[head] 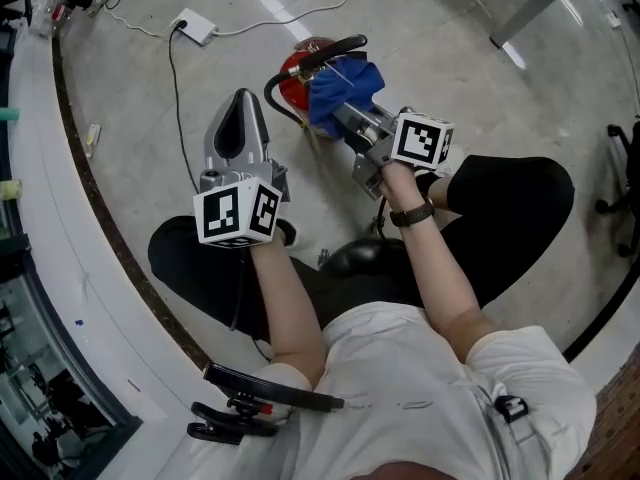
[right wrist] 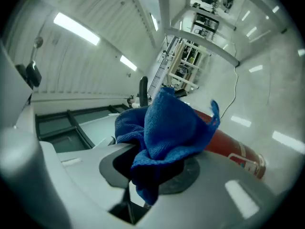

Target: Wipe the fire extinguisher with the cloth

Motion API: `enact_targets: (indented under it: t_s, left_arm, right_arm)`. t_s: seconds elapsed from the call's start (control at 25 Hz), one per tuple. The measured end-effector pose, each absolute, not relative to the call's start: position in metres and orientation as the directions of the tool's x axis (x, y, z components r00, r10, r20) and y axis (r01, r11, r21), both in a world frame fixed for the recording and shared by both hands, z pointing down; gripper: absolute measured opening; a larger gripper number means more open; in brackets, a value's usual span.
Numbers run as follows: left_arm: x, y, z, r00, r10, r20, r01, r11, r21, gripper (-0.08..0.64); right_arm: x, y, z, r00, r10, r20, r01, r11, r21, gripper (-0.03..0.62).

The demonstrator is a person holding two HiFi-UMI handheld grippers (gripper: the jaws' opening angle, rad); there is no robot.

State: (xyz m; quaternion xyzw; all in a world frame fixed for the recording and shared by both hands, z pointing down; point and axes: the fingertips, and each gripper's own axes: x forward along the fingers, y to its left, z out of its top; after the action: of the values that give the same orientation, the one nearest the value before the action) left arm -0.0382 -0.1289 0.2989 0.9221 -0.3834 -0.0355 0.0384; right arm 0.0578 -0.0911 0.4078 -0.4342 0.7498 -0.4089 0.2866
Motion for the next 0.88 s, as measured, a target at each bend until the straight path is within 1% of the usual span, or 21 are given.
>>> enact_targets:
  t_s: [0.08,0.16,0.2,0.28,0.36,0.52,0.68,0.8,0.88]
  left_arm:
    - [-0.038,-0.127,0.296,0.707,-0.707,-0.035,-0.702,-0.706,0.092,0.000]
    - [-0.040,-0.128,0.293,0.703,-0.710,-0.039,-0.706,-0.703,0.087,0.000]
    - [-0.041,-0.129,0.292,0.699,-0.713,-0.041,-0.709,-0.700,0.086,0.000]
    - [-0.042,-0.130,0.294,0.695,-0.718,-0.040,-0.714,-0.695,0.089,0.000]
    - [-0.039,-0.130,0.300,0.698,-0.716,-0.029,-0.711,-0.697,0.093,0.000]
    - [-0.027,-0.127,0.307,0.715,-0.699,-0.001,-0.696,-0.713,0.082,0.000]
    - [-0.024,-0.129,0.311,0.716,-0.698,0.023,-0.697,-0.713,0.075,0.000]
    - [-0.023,-0.135,0.315,0.718,-0.695,0.039,-0.696,-0.715,0.065,0.000]
    - [-0.022,-0.140,0.311,0.711,-0.701,0.062,-0.703,-0.708,0.063,0.000]
  right_arm:
    - [0.061,-0.088,0.415,-0.455,-0.884,-0.103,-0.356,0.287,-0.889,0.091]
    - [0.065,-0.080,0.423,-0.455,-0.884,-0.107,-0.345,0.286,-0.894,0.088]
    - [0.066,-0.076,0.431,-0.456,-0.886,-0.089,-0.357,0.273,-0.893,0.087]
    - [0.071,-0.070,0.462,-0.449,-0.894,0.008,-0.416,0.200,-0.887,0.089]
    - [0.075,-0.069,0.513,-0.425,-0.897,0.125,-0.450,0.090,-0.888,0.089]
    - [0.087,-0.068,0.629,-0.381,-0.869,0.315,-0.438,-0.131,-0.889,0.089]
    - [0.088,-0.066,0.731,-0.384,-0.770,0.510,-0.463,-0.317,-0.828,0.089]
    - [0.078,-0.057,0.791,-0.409,-0.688,0.600,-0.443,-0.425,-0.789,0.091]
    - [0.070,-0.049,0.820,-0.440,-0.620,0.650,-0.462,-0.464,-0.756,0.091]
